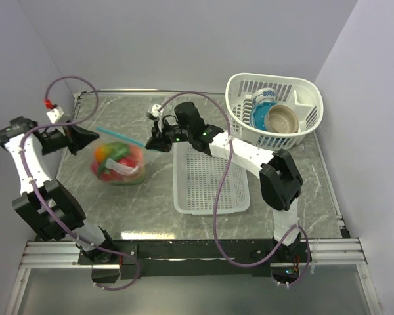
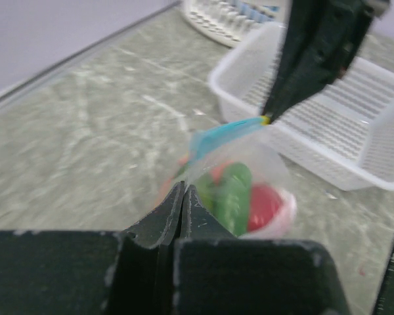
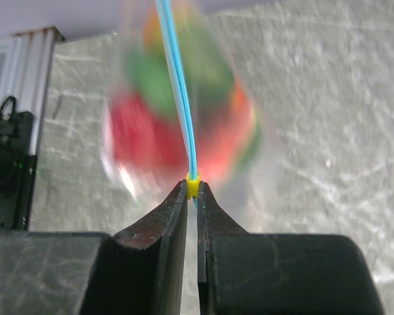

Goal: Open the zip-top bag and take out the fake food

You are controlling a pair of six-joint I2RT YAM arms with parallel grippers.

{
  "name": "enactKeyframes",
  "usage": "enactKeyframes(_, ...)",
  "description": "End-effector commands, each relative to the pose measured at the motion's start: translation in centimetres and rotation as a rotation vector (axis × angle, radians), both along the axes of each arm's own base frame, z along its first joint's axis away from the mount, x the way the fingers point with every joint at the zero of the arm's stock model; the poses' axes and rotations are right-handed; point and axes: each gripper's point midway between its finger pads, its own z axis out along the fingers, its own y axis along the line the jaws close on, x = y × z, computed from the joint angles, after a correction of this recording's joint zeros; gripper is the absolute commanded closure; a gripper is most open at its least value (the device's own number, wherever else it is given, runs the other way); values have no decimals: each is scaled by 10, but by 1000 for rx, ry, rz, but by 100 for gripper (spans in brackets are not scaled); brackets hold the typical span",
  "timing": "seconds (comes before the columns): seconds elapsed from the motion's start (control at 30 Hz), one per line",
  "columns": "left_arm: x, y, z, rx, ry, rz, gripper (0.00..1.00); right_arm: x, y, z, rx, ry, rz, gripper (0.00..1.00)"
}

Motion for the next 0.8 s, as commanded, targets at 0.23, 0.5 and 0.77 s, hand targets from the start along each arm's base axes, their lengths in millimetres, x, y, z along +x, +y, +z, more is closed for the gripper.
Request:
enactKeyframes(0.23,3,26,38,-130,-174,77,99,14,-37,8,-2,23,-149,100)
enactKeyframes(0.5,-14,2,10,-146,-50,52,94,20,-33,25,41,10,-221,62)
enactKeyframes(0.77,-30,-13,-17,-185,182,54,45,-6,-13,51,87,-42,-318,50)
